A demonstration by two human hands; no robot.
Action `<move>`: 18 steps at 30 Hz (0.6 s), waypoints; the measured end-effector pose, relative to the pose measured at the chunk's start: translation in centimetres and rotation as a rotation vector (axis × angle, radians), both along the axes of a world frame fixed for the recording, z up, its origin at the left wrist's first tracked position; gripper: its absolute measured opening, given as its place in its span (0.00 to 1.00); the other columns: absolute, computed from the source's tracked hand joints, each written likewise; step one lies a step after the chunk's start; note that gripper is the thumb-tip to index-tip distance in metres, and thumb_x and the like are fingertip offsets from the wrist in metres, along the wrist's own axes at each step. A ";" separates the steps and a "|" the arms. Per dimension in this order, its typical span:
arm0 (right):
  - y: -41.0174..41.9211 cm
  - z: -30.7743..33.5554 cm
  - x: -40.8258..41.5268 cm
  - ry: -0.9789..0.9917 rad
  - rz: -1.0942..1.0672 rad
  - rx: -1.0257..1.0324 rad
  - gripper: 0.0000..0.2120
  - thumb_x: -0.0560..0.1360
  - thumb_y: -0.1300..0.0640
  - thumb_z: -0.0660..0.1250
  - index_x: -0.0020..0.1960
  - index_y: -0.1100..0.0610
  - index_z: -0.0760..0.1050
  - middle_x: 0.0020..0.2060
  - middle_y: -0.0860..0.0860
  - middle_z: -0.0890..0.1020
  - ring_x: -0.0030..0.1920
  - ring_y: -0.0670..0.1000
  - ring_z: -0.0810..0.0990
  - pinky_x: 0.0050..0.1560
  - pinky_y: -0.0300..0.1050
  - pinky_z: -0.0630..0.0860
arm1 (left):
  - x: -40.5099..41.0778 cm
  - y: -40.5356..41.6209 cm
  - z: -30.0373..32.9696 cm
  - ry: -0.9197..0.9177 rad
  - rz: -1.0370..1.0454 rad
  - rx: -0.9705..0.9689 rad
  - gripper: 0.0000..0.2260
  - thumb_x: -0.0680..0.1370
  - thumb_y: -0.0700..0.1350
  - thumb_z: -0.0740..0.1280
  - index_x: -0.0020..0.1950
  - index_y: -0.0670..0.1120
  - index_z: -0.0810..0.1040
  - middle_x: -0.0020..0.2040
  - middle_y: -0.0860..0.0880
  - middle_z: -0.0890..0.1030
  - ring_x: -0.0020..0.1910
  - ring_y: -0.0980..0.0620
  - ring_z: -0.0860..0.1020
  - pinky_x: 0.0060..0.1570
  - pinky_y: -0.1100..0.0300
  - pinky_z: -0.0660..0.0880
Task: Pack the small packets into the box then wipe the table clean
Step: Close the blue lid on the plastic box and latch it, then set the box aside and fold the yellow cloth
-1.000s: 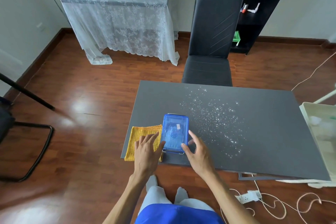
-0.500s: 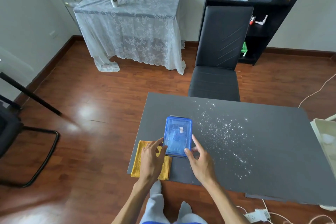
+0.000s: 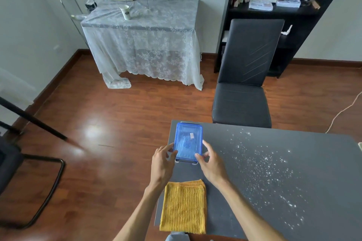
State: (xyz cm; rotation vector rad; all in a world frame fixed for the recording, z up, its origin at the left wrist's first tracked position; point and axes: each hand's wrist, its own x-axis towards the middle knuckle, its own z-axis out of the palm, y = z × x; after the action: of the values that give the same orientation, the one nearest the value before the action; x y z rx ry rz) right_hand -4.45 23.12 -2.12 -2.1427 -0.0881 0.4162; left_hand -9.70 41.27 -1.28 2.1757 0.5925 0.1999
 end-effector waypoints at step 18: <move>5.3 -2.7 5.3 0.028 -0.047 -0.029 0.27 0.81 0.47 0.67 0.78 0.46 0.65 0.36 0.45 0.80 0.40 0.41 0.81 0.43 0.41 0.73 | 5.0 5.2 -2.4 0.009 -0.060 -0.052 0.14 0.79 0.51 0.67 0.64 0.52 0.79 0.45 0.61 0.77 0.51 0.54 0.74 0.47 0.62 0.68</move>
State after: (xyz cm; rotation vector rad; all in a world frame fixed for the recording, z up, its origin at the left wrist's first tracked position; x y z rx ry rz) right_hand 0.83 28.40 -4.77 -2.1631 -0.0163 0.4219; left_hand -4.66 46.49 -3.68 2.1425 0.5308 0.1408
